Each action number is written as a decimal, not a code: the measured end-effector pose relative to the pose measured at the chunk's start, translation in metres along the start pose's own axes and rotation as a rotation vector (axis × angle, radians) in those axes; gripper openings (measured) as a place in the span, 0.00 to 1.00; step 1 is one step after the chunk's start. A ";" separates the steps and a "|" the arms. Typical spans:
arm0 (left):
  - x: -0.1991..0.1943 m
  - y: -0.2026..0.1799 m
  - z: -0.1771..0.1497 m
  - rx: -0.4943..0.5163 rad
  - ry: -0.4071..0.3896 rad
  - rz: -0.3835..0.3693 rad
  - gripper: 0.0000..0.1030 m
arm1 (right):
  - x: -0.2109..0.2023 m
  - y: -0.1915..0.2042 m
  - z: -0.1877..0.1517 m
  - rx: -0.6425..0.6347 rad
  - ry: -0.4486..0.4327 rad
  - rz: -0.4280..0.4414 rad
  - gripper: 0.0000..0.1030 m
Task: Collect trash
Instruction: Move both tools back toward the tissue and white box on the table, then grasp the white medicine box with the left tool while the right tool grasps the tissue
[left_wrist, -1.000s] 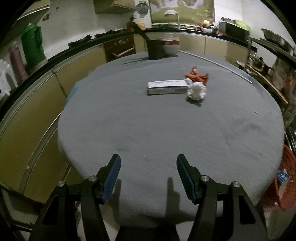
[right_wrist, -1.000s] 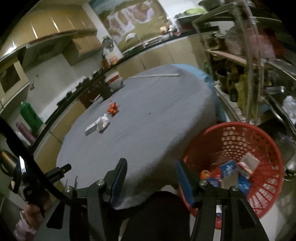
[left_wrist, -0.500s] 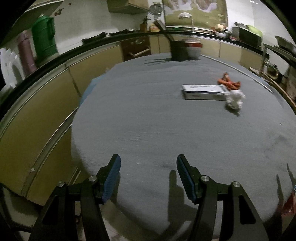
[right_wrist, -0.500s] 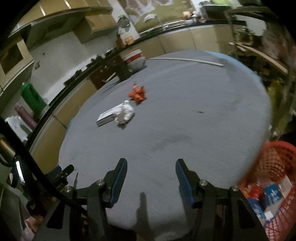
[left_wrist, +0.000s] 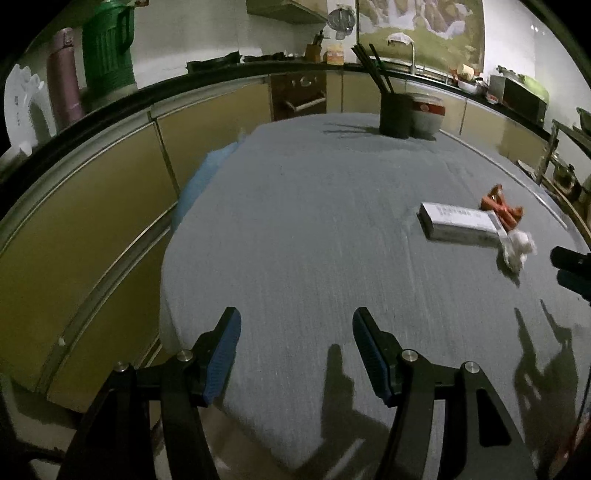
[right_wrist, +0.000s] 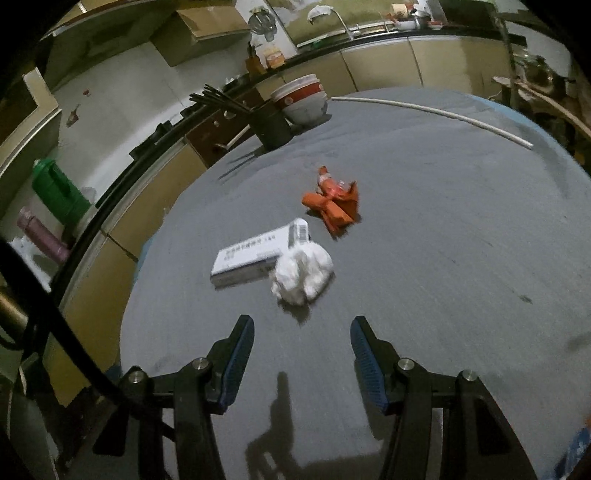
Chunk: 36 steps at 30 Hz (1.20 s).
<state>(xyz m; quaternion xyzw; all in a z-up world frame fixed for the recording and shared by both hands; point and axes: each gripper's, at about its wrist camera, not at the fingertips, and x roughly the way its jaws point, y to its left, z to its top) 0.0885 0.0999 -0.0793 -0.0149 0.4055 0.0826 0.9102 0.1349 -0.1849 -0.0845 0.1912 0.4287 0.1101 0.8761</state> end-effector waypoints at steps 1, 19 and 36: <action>0.002 0.001 0.005 -0.008 0.001 -0.004 0.62 | 0.005 0.001 0.005 0.008 0.002 0.004 0.57; 0.020 -0.083 0.043 -0.010 0.128 -0.261 0.62 | 0.070 -0.039 0.113 0.026 -0.002 -0.031 0.57; 0.095 -0.126 0.119 0.460 0.119 -0.430 0.63 | 0.080 -0.014 0.054 0.034 0.156 0.084 0.57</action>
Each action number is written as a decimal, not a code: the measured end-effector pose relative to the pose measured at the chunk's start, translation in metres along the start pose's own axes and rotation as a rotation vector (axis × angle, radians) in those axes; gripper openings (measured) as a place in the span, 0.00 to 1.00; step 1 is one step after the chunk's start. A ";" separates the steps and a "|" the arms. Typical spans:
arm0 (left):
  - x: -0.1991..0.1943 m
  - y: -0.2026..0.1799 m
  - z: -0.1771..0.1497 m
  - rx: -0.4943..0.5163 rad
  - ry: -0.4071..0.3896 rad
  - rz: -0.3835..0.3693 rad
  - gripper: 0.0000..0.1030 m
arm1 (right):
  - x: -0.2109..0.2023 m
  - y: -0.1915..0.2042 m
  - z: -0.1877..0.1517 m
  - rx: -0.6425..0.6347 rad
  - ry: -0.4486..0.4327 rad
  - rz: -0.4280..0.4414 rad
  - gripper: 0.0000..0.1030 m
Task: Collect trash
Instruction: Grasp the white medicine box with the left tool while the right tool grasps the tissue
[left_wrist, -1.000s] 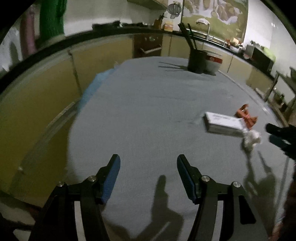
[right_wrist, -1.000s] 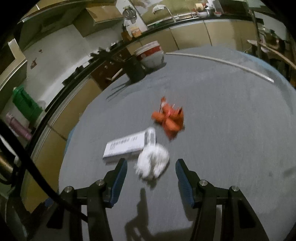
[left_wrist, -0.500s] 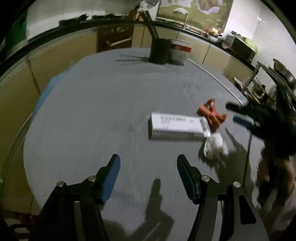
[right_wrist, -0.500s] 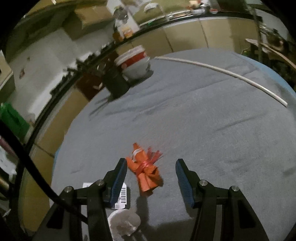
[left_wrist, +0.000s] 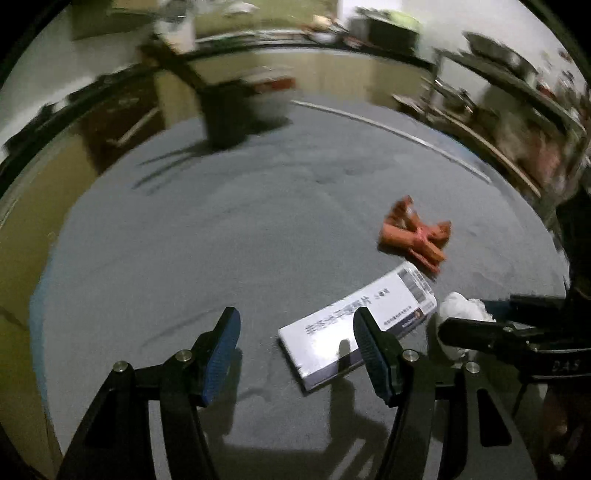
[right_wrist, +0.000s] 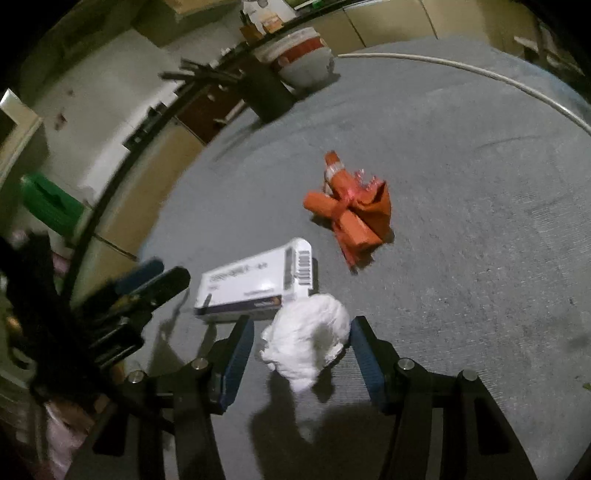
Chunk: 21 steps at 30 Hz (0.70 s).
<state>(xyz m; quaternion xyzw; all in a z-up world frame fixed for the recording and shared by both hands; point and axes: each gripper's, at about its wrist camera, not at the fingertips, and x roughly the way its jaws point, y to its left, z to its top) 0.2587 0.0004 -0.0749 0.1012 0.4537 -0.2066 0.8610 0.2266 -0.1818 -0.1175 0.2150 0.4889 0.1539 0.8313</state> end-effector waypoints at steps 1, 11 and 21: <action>0.005 -0.003 0.002 0.034 0.010 -0.025 0.63 | 0.000 0.002 -0.002 -0.012 -0.006 -0.005 0.56; 0.027 -0.018 0.010 0.242 0.066 -0.169 0.72 | -0.023 -0.018 -0.018 -0.007 -0.036 -0.028 0.41; 0.034 -0.027 -0.002 0.233 0.147 -0.154 0.72 | -0.044 -0.038 -0.027 0.073 -0.046 -0.018 0.41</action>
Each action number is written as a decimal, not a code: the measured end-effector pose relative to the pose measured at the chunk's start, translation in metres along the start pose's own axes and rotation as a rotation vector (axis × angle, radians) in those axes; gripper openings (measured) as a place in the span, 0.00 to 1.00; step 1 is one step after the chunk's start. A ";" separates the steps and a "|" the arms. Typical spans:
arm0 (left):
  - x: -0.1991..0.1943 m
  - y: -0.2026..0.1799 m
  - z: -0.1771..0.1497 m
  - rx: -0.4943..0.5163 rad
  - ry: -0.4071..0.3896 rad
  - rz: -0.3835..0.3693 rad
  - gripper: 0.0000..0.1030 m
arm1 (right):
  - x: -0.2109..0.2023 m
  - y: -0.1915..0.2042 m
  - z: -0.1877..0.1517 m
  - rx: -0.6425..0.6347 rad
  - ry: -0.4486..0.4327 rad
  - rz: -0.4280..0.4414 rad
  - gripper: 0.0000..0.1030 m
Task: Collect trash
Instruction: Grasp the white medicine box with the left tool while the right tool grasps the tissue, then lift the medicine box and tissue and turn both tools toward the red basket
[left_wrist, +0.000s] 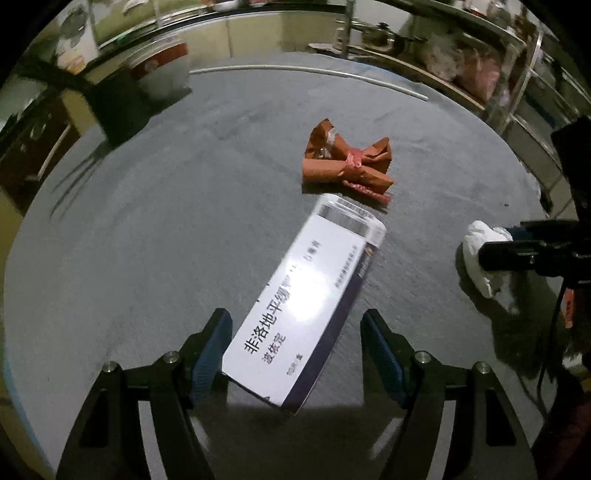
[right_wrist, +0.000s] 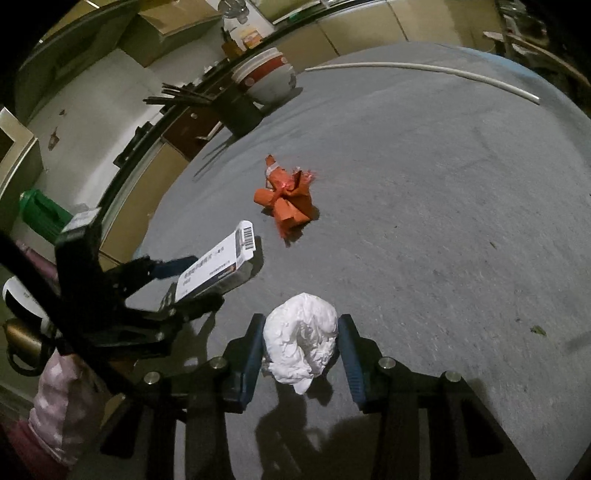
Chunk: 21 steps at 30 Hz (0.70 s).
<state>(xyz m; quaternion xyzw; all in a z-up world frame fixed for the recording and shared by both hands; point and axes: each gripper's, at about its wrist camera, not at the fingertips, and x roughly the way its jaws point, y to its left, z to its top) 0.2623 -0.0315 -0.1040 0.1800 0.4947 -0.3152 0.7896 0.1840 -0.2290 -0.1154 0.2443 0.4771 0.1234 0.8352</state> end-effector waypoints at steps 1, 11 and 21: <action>-0.002 -0.001 -0.002 -0.022 -0.001 -0.003 0.69 | -0.001 0.000 -0.001 0.001 -0.001 -0.001 0.41; -0.018 -0.040 -0.019 -0.225 -0.015 0.110 0.49 | -0.016 0.005 -0.028 -0.058 -0.022 -0.065 0.41; -0.058 -0.095 -0.041 -0.304 -0.090 0.244 0.48 | -0.053 0.001 -0.050 -0.054 -0.090 -0.053 0.41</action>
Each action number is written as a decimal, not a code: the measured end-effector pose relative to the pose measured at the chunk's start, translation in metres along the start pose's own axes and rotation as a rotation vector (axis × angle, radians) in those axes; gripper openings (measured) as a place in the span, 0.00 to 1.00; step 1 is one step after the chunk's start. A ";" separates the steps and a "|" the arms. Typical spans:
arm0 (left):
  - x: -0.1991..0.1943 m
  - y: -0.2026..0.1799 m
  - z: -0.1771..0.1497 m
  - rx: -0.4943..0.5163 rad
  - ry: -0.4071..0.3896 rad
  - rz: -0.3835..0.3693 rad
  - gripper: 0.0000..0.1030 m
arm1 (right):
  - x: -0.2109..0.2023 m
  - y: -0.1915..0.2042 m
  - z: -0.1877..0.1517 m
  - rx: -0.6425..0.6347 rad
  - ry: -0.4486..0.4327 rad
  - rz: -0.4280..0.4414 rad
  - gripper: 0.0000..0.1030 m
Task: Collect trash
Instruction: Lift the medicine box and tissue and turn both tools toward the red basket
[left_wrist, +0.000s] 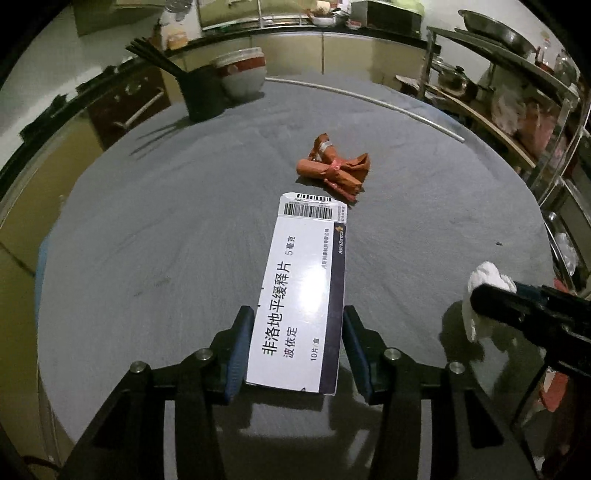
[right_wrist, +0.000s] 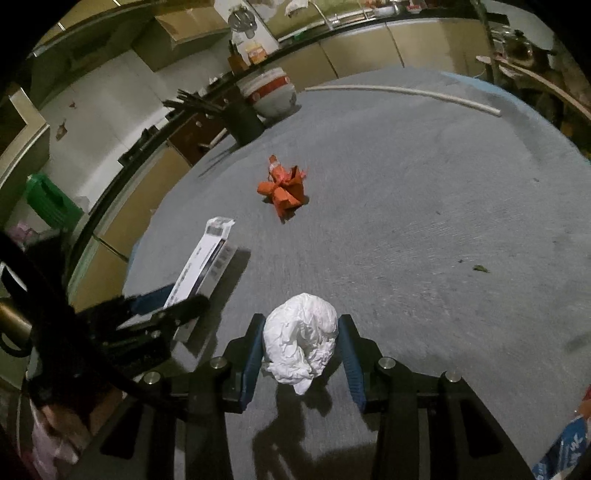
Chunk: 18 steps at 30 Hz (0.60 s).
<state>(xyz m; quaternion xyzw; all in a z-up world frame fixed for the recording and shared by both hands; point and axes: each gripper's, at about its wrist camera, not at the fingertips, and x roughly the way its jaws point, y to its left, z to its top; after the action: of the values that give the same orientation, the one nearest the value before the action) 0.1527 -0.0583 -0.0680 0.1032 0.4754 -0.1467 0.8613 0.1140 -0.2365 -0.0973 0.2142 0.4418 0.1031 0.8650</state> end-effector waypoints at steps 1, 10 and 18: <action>-0.008 0.001 -0.009 -0.002 -0.007 0.015 0.48 | -0.005 0.000 -0.001 0.000 -0.010 0.001 0.41; -0.034 -0.017 -0.035 -0.003 -0.027 0.090 0.48 | -0.025 0.001 -0.015 0.002 -0.028 -0.001 0.41; -0.050 -0.020 -0.048 -0.015 -0.046 0.106 0.48 | -0.037 0.007 -0.021 -0.005 -0.046 0.006 0.41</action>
<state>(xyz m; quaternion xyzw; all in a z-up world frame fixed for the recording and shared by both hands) 0.0825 -0.0544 -0.0515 0.1186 0.4505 -0.0997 0.8792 0.0749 -0.2382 -0.0787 0.2157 0.4209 0.1019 0.8752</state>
